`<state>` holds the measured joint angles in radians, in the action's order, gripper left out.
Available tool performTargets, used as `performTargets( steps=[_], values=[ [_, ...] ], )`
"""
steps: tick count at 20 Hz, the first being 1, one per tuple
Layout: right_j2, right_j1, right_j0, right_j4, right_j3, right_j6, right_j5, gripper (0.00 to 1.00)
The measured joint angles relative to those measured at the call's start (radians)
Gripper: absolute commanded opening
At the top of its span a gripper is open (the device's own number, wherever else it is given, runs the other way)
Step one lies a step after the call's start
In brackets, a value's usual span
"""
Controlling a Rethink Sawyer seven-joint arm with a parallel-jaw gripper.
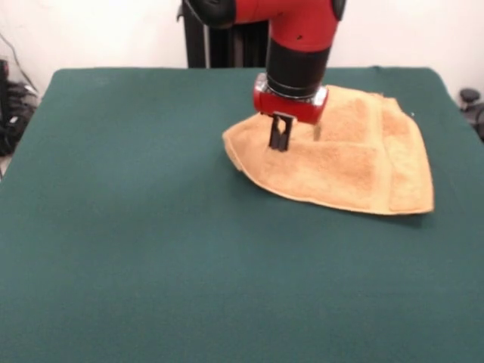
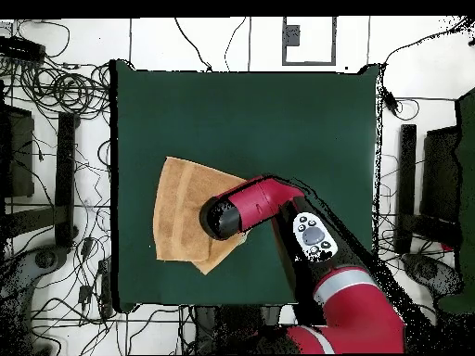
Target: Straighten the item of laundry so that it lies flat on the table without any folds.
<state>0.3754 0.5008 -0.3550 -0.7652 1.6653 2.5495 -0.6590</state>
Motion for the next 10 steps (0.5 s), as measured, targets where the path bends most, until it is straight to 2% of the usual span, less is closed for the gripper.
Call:
performTargets(
  steps=[5,10],
  values=[
    [0.006,-0.018,-0.014,-0.005,0.0,-0.039,-0.073,0.0],
    [0.028,-0.02,-0.057,-0.061,0.014,-0.091,0.0,0.0]
  ],
)
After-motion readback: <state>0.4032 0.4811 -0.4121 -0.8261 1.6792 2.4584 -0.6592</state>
